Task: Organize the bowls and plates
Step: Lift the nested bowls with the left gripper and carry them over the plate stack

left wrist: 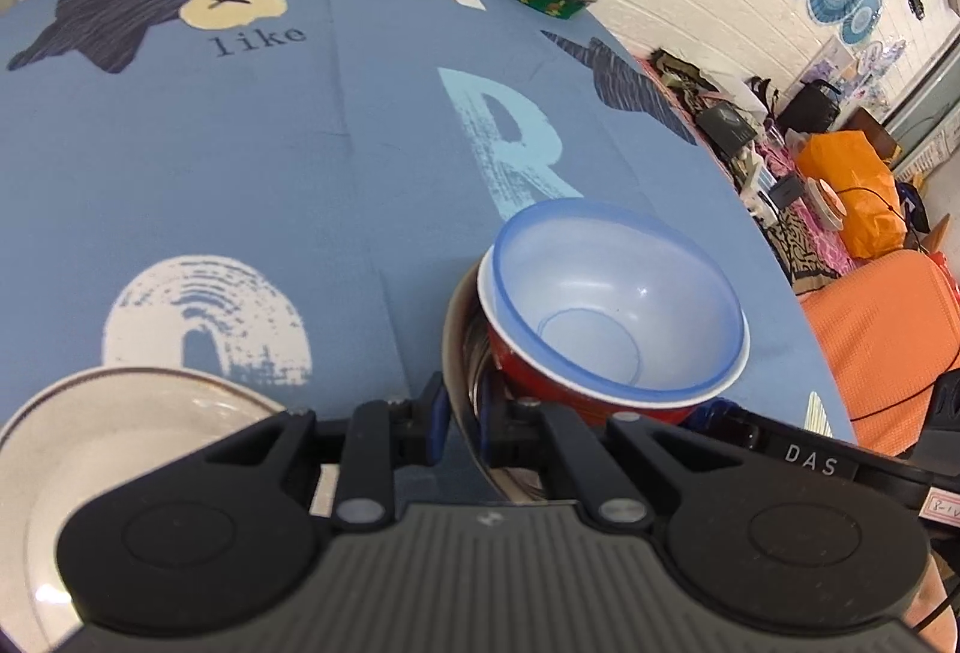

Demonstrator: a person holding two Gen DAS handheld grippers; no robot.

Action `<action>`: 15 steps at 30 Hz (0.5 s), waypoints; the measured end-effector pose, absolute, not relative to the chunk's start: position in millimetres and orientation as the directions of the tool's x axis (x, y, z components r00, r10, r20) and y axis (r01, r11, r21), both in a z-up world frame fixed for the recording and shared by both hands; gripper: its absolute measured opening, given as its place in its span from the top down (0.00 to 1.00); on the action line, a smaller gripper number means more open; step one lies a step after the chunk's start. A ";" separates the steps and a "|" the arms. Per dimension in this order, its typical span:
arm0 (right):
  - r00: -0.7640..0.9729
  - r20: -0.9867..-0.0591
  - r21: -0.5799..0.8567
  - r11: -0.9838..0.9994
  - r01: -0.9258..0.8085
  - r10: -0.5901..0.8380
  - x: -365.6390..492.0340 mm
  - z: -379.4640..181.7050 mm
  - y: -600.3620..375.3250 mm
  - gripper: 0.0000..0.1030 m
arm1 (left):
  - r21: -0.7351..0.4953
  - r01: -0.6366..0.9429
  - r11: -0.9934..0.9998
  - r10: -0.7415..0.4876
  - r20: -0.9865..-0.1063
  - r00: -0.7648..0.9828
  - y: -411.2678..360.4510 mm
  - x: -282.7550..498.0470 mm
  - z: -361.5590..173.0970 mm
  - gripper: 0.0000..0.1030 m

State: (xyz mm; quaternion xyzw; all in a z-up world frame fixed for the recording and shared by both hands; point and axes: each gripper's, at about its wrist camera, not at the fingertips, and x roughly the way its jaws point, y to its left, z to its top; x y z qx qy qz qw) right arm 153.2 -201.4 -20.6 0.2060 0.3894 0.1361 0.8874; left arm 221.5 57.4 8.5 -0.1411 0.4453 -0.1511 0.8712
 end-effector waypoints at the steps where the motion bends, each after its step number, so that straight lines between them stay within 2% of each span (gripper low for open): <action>1: 0.662 -0.630 0.474 0.876 -0.087 0.406 153.7 -17.7 -198.1 0.92 | -0.373 0.140 0.917 -0.383 -0.727 0.570 60.1 219.1 12.5 1.00; 9: 0.665 -0.549 0.484 0.841 -0.241 0.506 138.4 15.6 -145.4 0.91 | -0.330 0.077 0.941 -0.294 -0.681 0.671 112.7 172.7 56.1 1.00; 15: 0.585 -0.554 0.505 0.797 -0.330 0.593 121.6 5.1 -89.9 0.90 | -0.249 -0.054 0.967 -0.147 -0.717 0.682 157.0 125.6 53.3 1.00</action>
